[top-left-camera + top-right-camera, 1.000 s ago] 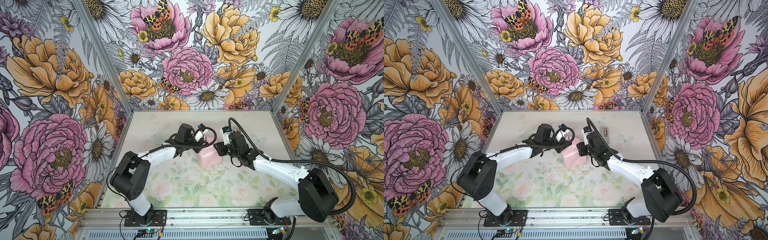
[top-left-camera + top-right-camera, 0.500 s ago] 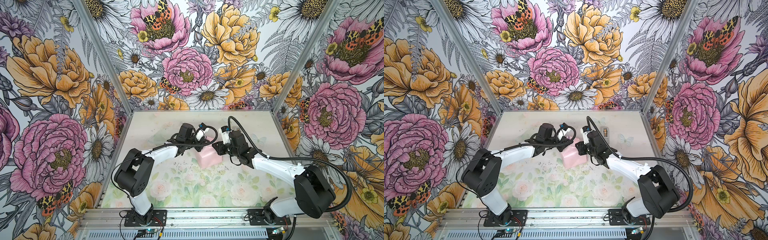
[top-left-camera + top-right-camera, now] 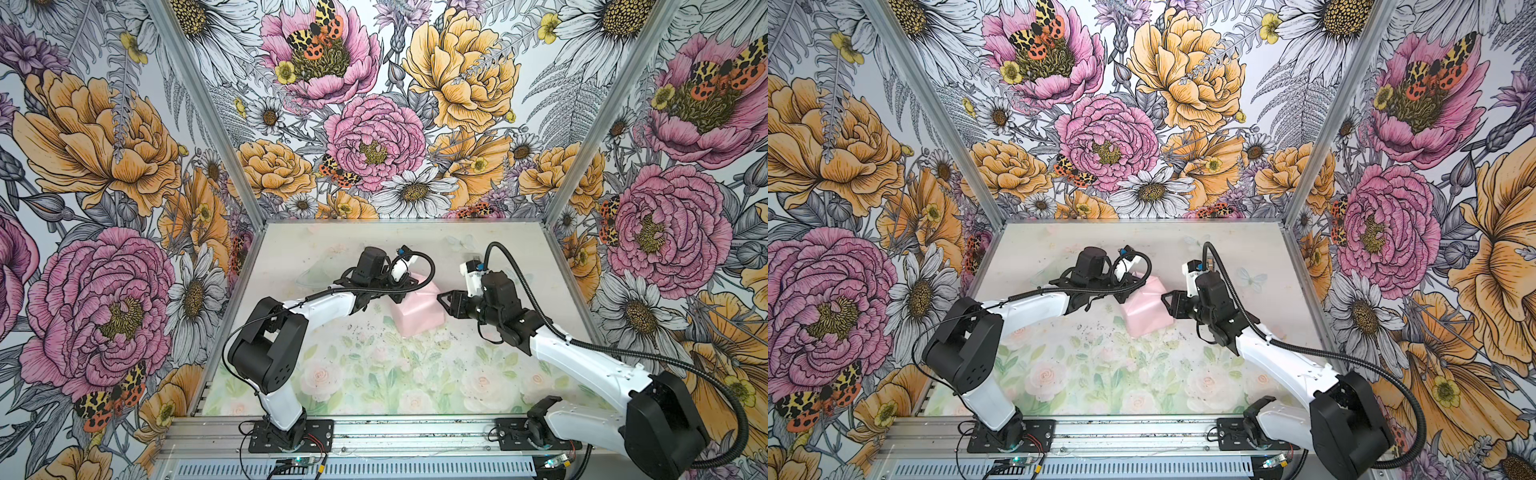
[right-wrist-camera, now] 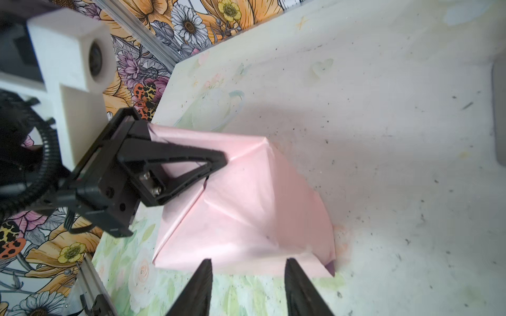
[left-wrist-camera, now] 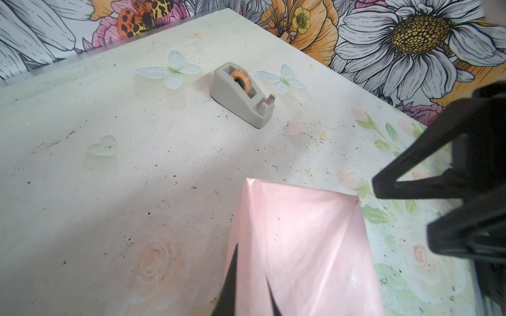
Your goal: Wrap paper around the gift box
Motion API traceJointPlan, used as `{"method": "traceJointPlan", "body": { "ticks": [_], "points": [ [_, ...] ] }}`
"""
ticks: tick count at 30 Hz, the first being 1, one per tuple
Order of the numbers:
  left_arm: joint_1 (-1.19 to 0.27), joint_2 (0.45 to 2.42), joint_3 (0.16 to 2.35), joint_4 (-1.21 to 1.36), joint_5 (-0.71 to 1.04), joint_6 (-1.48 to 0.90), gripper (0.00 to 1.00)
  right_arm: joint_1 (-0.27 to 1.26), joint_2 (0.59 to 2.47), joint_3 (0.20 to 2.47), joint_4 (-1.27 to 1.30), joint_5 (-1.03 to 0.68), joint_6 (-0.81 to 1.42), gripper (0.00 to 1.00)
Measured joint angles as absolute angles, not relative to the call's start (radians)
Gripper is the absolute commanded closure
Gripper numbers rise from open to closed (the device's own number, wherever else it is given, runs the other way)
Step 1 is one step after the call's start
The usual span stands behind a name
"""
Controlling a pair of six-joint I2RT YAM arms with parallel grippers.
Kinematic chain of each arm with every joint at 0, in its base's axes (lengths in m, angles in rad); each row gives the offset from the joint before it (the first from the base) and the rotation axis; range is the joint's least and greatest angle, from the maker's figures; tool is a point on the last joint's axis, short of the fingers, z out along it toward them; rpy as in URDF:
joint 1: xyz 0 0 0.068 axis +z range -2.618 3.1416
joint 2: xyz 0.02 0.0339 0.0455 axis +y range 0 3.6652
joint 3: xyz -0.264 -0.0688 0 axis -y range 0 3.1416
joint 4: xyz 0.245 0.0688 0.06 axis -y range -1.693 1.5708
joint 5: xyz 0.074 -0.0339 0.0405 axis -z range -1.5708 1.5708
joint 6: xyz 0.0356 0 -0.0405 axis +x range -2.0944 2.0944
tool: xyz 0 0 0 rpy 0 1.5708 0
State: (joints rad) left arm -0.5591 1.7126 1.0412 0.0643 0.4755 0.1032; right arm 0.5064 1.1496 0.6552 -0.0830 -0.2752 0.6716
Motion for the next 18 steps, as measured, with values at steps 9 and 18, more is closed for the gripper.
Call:
{"method": "traceJointPlan", "body": {
  "ticks": [9,18],
  "points": [
    [-0.568,1.689,1.019,0.068,0.437,0.103,1.00,0.545,1.150,0.543,-0.026,-0.336,0.865,0.49],
    [-0.585,1.657,0.992,0.069,0.398,0.103,1.00,0.544,1.220,0.539,0.097,-0.355,0.941,0.43]
  ]
}}
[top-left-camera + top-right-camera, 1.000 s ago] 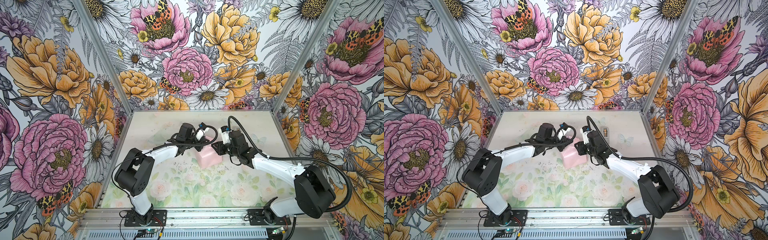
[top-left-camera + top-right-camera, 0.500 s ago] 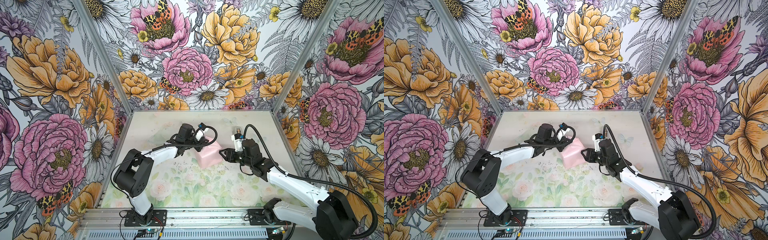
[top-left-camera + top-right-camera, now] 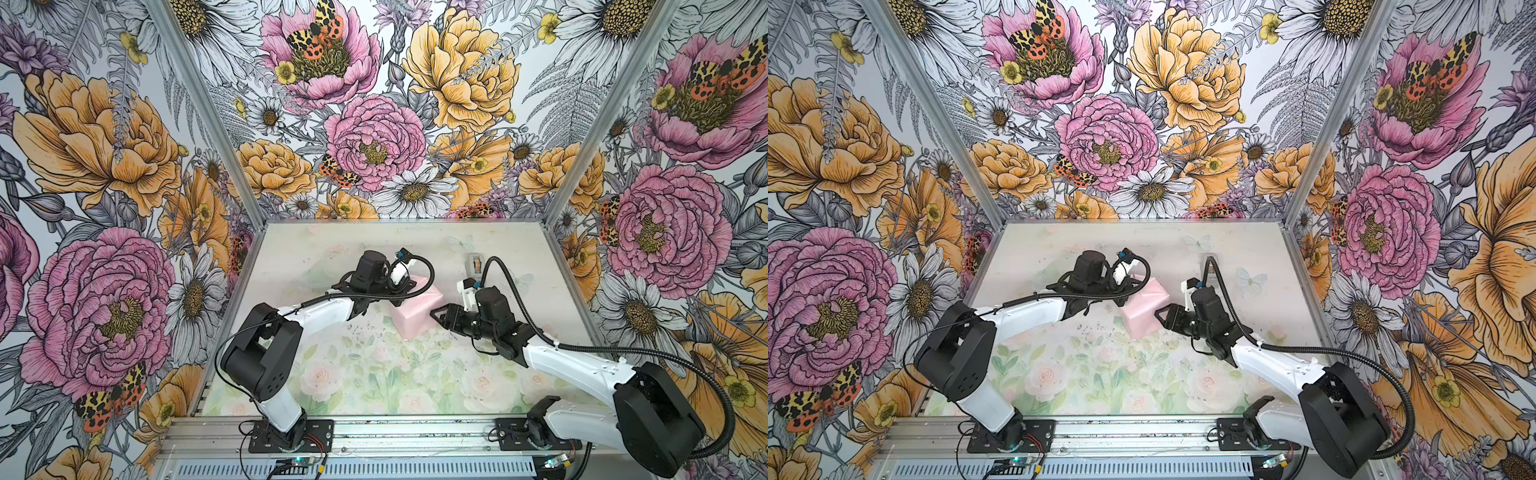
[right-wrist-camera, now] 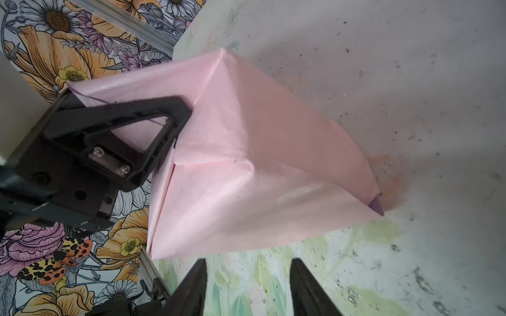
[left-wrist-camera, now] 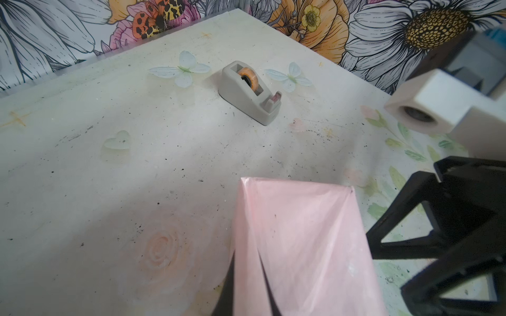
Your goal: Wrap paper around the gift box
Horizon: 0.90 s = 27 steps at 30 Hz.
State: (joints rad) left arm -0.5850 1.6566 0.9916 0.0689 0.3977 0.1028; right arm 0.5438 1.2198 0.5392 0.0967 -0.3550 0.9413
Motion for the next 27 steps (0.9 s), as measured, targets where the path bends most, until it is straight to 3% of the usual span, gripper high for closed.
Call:
{"method": "traceJointPlan", "body": {
  "ticks": [3,16,23,27],
  "points": [
    [-0.588,1.649,0.987,0.068,0.385,0.103,0.97,0.544,1.220,0.540,0.115,-0.353,0.960,0.43],
    [-0.623,1.629,0.987,0.068,0.347,0.108,0.90,0.544,1.283,0.547,0.118,-0.349,0.981,0.66],
    [-0.633,1.610,0.970,0.068,0.320,0.114,0.87,0.544,1.284,0.549,0.118,-0.344,0.980,0.68],
    [-0.633,1.605,0.966,0.068,0.306,0.117,0.93,0.544,1.284,0.549,0.119,-0.342,0.981,0.64]
  ]
}}
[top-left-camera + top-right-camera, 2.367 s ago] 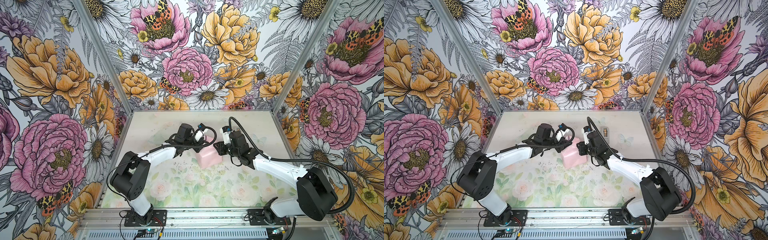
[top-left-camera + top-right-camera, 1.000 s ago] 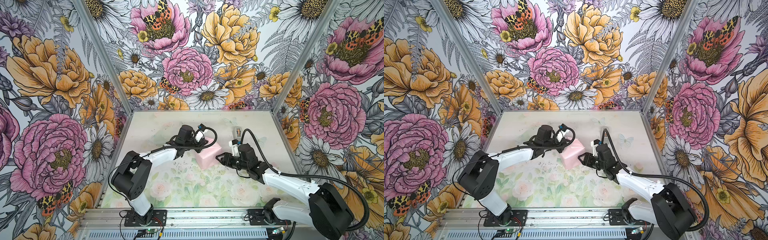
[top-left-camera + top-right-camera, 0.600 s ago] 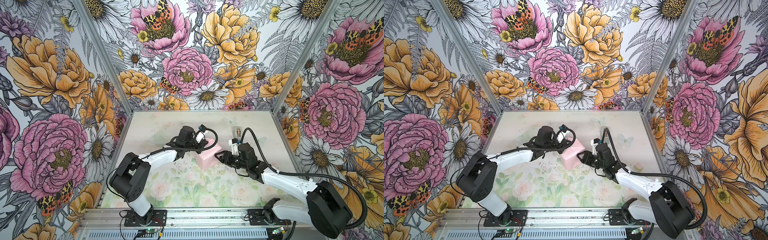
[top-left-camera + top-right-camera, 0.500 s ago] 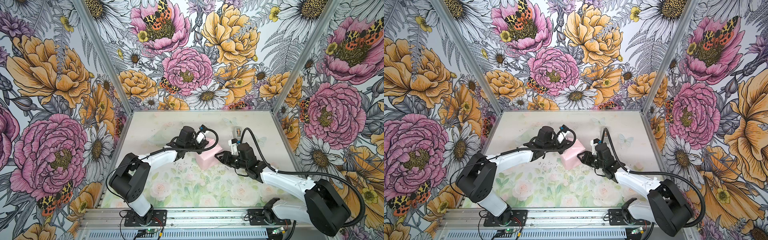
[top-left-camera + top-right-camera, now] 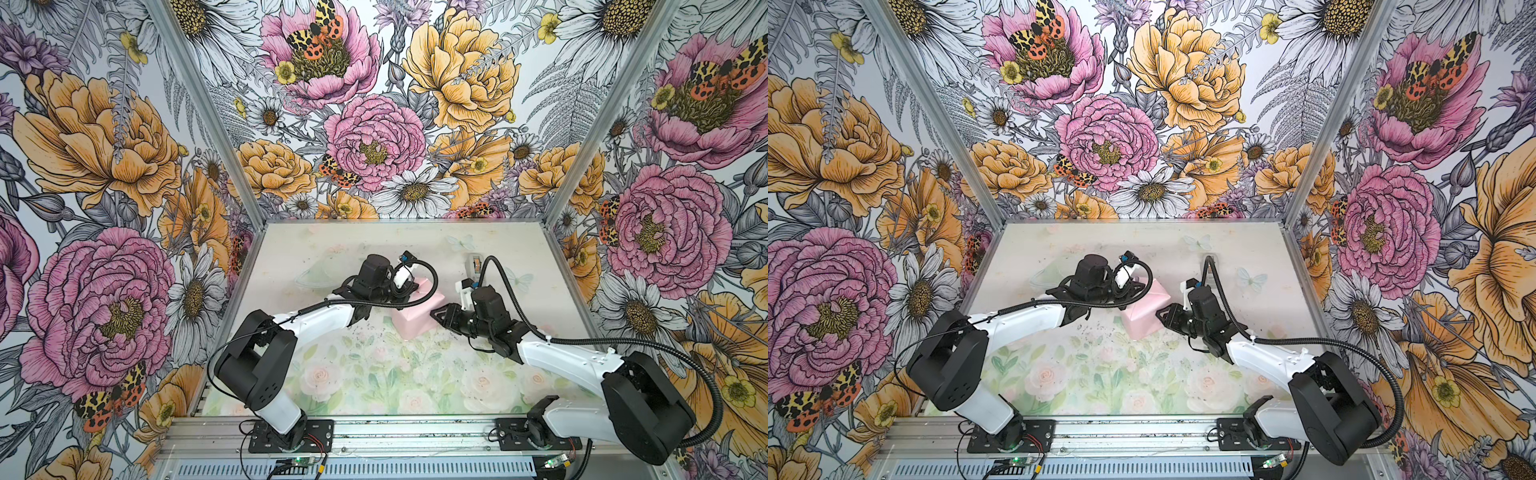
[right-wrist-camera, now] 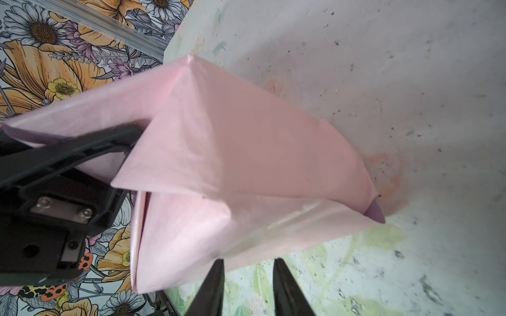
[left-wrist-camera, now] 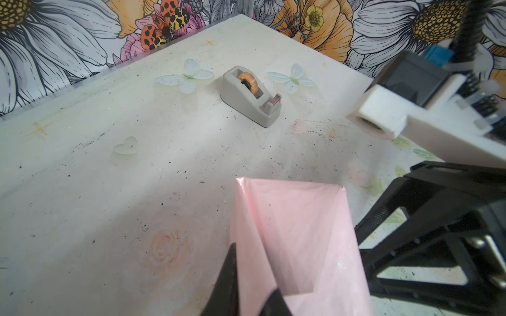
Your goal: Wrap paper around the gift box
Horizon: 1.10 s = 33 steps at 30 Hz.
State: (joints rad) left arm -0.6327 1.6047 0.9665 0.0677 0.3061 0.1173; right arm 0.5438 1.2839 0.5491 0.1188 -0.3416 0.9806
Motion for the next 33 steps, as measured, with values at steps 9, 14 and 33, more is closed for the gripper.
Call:
{"method": "traceJointPlan", "body": {
  "ticks": [9,14,33],
  "points": [
    [-0.633,1.600,0.960,0.067,0.276,0.147,0.95,0.542,1.129,0.604,0.038,-0.310,0.915,0.66],
    [-0.633,1.600,0.960,0.065,0.274,0.157,0.95,0.517,1.118,0.722,0.019,-0.296,0.854,0.77],
    [-0.640,1.600,0.960,0.064,0.273,0.159,0.91,0.534,1.433,0.802,0.046,-0.346,0.809,0.89]
  ]
}}
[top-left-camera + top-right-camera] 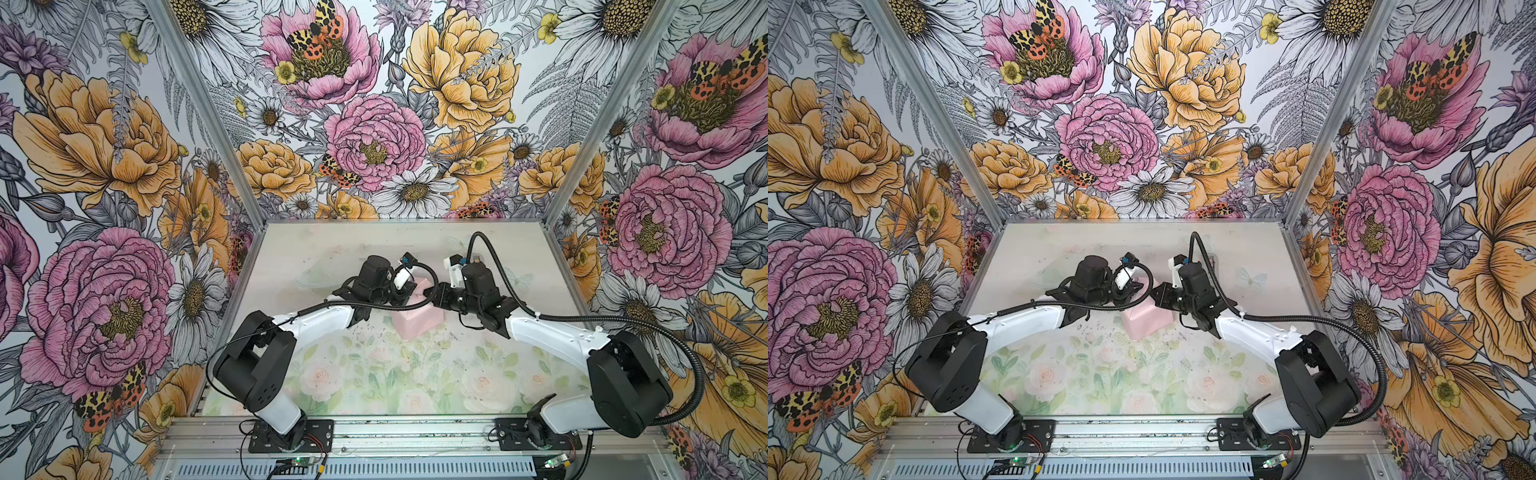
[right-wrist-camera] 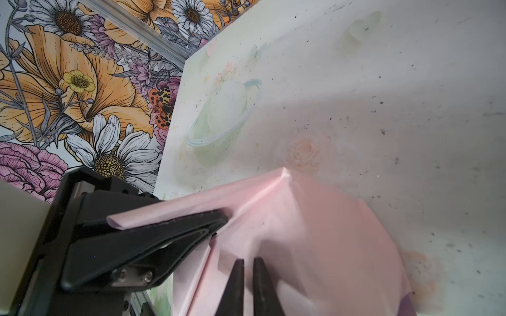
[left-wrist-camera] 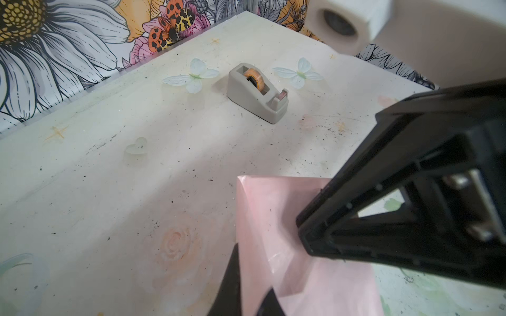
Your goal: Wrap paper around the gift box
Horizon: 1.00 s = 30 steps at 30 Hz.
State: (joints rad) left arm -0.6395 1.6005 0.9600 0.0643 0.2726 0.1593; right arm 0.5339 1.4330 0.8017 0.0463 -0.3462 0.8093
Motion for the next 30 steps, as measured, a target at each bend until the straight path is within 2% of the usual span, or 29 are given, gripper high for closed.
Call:
{"method": "traceJointPlan", "body": {
  "ticks": [16,18,21,30],
  "points": [
    [-0.664,1.581,0.953,0.064,0.276,0.156,0.85,0.533,1.450,0.802,0.072,-0.350,0.801,0.90],
    [-0.666,1.571,0.944,0.065,0.281,0.156,0.82,0.533,1.450,0.802,0.072,-0.350,0.802,0.90],
    [-0.670,1.551,0.927,0.065,0.290,0.152,0.68,0.533,1.450,0.802,0.072,-0.350,0.801,0.90],
    [-0.679,1.513,0.854,0.086,0.332,0.106,0.63,0.533,1.450,0.802,0.074,-0.350,0.802,0.85]
  ]
}}
